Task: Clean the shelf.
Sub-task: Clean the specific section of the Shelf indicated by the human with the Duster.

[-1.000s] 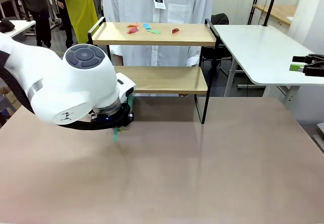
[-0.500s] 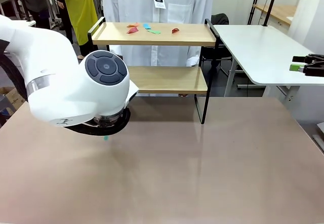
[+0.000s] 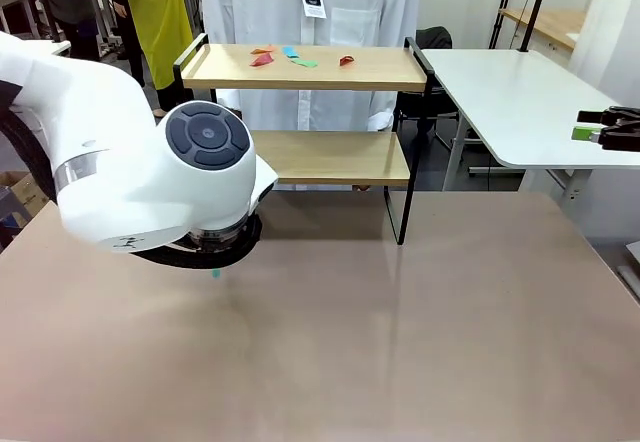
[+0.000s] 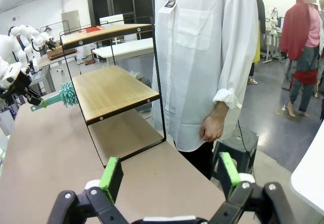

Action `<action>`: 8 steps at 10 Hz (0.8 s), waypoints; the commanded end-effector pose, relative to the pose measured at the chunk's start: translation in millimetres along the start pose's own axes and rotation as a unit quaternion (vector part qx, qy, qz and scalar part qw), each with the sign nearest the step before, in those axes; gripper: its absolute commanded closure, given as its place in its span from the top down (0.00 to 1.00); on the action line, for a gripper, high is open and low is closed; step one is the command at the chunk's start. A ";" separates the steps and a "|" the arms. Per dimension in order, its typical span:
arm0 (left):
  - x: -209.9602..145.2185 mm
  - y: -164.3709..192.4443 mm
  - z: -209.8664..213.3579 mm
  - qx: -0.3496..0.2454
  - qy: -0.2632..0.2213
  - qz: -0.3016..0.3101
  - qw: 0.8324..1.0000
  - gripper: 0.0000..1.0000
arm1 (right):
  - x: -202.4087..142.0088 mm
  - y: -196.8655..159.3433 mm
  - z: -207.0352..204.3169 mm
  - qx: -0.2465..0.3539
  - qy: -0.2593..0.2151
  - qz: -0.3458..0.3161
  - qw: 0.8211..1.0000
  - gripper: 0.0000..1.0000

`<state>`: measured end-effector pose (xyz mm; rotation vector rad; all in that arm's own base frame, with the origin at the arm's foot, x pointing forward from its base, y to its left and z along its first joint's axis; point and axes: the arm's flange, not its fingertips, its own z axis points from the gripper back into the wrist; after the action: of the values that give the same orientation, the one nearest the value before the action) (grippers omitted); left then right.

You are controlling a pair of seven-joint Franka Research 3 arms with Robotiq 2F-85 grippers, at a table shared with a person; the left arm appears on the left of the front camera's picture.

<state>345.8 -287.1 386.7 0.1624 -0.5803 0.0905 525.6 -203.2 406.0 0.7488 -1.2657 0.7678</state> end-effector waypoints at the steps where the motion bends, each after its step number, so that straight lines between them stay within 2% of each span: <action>1: 0.9 19.1 13.3 -0.112 0.007 -0.027 0.993 0.13 | 3.1 0.6 -1.5 0.000 0.001 0.003 1.000 1.00; 4: 6.5 64.8 10.0 -0.242 0.041 -0.115 0.962 0.13 | 3.1 0.6 -1.5 0.000 0.001 0.003 1.000 1.00; 6: 9.6 94.4 12.2 -0.301 0.038 -0.176 0.937 0.13 | 3.1 0.6 -1.5 0.000 0.001 0.003 1.000 1.00; 8: 19.4 119.8 12.9 -0.346 0.080 -0.269 0.895 0.13 | 3.1 0.6 -1.5 0.000 0.001 0.003 1.000 1.00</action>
<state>352.1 -275.5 391.4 -0.3371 -0.4545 -0.4864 525.6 -203.1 405.8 0.7491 -1.2650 0.7682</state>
